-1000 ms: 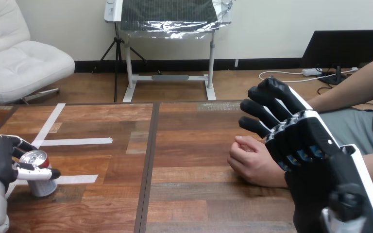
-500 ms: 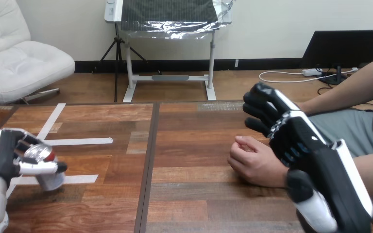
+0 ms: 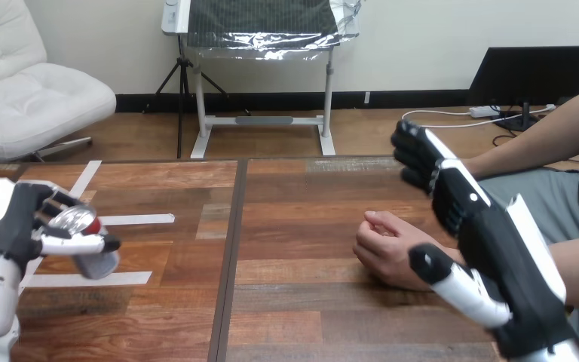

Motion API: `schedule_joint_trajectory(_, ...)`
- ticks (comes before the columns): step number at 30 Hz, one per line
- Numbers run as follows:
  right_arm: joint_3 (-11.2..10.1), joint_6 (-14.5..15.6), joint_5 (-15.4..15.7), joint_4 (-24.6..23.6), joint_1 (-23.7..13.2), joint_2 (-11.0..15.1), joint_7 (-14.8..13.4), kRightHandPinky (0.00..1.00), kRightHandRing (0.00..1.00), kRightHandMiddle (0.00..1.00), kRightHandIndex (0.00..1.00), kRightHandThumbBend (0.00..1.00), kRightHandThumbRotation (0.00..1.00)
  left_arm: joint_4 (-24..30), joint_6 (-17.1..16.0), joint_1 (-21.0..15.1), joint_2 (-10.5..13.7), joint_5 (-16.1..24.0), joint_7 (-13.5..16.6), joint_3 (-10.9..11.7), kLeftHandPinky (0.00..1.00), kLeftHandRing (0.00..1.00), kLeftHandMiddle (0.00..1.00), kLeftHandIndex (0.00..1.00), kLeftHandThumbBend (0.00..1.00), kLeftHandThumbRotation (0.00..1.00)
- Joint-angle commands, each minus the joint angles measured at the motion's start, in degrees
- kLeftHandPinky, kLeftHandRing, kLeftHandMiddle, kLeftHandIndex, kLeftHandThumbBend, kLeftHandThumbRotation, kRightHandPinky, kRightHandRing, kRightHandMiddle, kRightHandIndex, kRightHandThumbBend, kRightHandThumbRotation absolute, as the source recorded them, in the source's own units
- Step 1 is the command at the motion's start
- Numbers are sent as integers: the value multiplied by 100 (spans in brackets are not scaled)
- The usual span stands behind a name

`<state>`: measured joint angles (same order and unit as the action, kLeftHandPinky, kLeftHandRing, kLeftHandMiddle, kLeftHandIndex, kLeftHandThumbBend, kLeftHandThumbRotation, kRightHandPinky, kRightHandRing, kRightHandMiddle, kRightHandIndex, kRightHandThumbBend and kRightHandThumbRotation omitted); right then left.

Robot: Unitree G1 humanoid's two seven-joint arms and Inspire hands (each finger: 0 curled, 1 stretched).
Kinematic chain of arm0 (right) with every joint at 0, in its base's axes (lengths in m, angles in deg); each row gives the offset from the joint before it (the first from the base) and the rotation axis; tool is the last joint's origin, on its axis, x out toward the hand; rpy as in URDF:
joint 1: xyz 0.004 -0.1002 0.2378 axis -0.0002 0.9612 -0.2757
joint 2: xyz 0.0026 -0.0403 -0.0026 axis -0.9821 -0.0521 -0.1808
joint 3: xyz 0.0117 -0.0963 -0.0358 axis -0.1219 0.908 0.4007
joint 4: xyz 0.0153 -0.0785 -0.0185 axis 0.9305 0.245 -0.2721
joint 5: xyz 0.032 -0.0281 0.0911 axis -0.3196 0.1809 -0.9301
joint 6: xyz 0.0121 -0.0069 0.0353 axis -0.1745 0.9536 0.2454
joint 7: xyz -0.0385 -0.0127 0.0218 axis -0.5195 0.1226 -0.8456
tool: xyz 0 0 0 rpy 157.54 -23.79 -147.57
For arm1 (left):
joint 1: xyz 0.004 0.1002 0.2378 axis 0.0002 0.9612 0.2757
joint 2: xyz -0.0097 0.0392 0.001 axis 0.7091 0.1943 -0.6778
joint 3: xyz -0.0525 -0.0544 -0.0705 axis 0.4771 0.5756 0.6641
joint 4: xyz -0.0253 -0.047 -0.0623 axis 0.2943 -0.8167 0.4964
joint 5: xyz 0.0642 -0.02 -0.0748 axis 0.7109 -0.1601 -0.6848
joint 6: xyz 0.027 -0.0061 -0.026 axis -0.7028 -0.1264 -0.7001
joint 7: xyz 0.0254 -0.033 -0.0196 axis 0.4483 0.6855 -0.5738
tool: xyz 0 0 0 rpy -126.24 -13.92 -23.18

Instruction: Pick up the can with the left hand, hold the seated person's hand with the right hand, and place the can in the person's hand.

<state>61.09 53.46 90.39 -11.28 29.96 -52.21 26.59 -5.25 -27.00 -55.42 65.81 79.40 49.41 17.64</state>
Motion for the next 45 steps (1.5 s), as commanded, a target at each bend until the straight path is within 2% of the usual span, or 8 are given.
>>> schedule_joint_trajectory(1, -413, -1, 147, 483, -1011, 371, -31, 93, 95, 95, 97, 91, 81, 1195, 40, -244, 23, -144, -176, 281, 29, 34, 39, 45, 81, 0)
schedule_joint_trajectory(9, -565, -104, 420, 919, -1509, 761, -10, 88, 94, 95, 96, 89, 79, 1713, 219, -196, 34, -187, -425, 316, 28, 33, 38, 44, 82, 0)
schedule_joint_trajectory(20, -659, 177, 878, 1383, -2085, 1460, 162, 77, 91, 97, 97, 93, 75, 2294, 281, -178, 65, -238, -701, 329, 25, 30, 35, 43, 83, 0)
schedule_joint_trajectory(26, -629, 168, 1226, 1695, -2377, 1856, 242, 74, 92, 97, 97, 92, 72, 2561, 485, -207, 57, -258, -862, 323, 24, 30, 35, 43, 83, 0)
schedule_joint_trajectory(35, -547, -74, 1476, 2272, -2788, 2241, 299, 72, 92, 97, 96, 90, 65, 2796, 599, -233, 0, -249, -982, 326, 25, 30, 36, 43, 83, 0)
schedule_joint_trajectory(42, -458, -217, 1530, 2698, -3043, 2468, 381, 68, 89, 94, 94, 91, 60, 2932, 737, -264, -26, -173, -1019, 281, 27, 33, 38, 43, 82, 0)
schedule_joint_trajectory(45, -413, -154, 1588, 2796, -3127, 2569, 462, 68, 89, 93, 93, 93, 59, 2938, 720, -270, -26, -156, -1021, 261, 28, 33, 38, 43, 82, 0)
